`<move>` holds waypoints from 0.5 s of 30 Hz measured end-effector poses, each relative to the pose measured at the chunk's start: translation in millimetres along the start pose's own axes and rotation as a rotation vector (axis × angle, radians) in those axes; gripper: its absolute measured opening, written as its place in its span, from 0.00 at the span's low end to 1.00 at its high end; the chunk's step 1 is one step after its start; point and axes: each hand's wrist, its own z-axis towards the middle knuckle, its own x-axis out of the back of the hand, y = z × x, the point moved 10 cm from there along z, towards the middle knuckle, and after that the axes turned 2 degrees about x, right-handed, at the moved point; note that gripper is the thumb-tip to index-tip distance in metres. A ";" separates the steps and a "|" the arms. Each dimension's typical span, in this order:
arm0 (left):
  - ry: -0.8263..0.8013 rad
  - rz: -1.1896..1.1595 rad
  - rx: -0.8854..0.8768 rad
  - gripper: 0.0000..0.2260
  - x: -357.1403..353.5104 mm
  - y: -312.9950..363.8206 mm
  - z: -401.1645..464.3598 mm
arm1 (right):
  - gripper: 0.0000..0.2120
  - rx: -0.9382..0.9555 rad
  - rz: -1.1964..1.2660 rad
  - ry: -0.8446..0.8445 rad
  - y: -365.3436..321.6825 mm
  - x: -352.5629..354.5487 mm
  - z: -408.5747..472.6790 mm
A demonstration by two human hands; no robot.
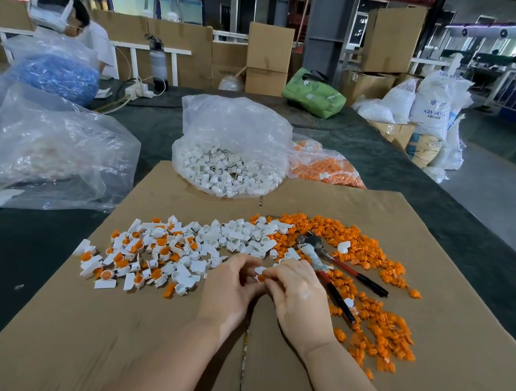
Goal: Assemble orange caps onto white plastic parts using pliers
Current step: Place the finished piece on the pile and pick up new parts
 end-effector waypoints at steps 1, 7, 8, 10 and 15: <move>-0.005 0.004 -0.003 0.13 -0.4 0.5 -0.3 | 0.06 0.009 0.004 -0.005 -1.2 -0.5 0.3; -0.027 -0.001 -0.022 0.11 -2.5 4.5 -1.3 | 0.09 0.045 -0.015 -0.046 -5.7 -5.2 2.4; -0.027 -0.003 -0.022 0.11 -2.3 4.4 -1.3 | 0.09 0.052 -0.020 -0.042 -6.1 -5.0 2.3; -0.018 -0.030 -0.010 0.12 -1.1 2.5 -1.1 | 0.08 0.033 0.001 0.004 -3.1 -0.4 1.5; 0.024 -0.094 0.029 0.15 3.5 -3.7 0.2 | 0.12 -0.070 0.049 0.131 10.2 12.8 -1.4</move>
